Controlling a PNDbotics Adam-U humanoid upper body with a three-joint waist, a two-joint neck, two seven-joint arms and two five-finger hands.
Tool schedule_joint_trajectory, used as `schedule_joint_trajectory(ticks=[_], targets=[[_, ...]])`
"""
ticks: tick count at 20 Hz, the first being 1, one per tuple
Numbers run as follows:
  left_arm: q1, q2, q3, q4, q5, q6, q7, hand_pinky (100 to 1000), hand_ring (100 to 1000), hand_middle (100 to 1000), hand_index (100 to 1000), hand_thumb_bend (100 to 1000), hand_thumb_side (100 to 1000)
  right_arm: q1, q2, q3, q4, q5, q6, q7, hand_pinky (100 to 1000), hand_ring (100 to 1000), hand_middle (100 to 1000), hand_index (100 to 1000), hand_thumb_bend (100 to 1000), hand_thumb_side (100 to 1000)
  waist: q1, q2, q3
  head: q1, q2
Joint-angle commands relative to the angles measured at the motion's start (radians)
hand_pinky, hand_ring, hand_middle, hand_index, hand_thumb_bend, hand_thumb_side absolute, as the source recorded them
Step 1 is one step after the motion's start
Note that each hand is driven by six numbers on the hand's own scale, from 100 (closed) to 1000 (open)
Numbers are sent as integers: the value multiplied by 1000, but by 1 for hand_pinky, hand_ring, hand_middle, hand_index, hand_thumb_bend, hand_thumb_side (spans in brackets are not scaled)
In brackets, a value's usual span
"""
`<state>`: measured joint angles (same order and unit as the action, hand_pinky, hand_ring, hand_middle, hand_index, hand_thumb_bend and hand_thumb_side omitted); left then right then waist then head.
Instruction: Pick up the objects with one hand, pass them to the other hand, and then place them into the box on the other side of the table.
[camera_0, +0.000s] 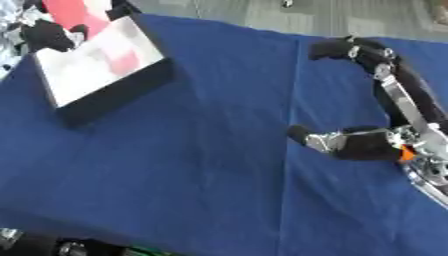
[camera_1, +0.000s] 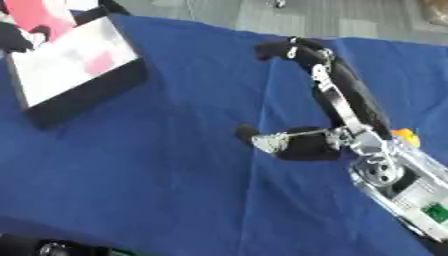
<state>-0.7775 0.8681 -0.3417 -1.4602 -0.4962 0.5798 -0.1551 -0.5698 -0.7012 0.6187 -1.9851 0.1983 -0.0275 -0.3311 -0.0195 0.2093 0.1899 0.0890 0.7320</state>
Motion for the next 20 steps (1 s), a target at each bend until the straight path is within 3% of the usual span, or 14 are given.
schedule_joint_trajectory(ticks=[1,5,10,16,20], targets=[[-35,-12,23,85,-17,-37,31,845,661,544,446,100,175,-4,-24,-16,-15,6,-16,-4,829,826,697,817,611,146,-14,1,-8,24,-25],[-61,-59,25,206,-56,-93,55,837,670,555,466,100,153,2,-23,-16,-15,16,-22,-9,829,825,697,816,610,147,-21,5,-23,46,-42],[-82,-97,48,327,-143,-100,86,840,693,574,523,104,126,9,-22,-17,-15,22,-24,-15,828,824,695,815,610,146,-25,9,-37,63,-48],[-87,-107,59,376,-207,-80,96,894,828,747,827,367,104,14,-23,-22,-15,17,-15,-21,827,823,694,815,609,144,-24,10,-37,50,-31],[-86,-106,59,387,-277,-65,71,930,895,834,911,562,398,18,-24,-24,-15,13,-15,-24,827,823,694,815,610,140,-24,9,-37,40,-19]])
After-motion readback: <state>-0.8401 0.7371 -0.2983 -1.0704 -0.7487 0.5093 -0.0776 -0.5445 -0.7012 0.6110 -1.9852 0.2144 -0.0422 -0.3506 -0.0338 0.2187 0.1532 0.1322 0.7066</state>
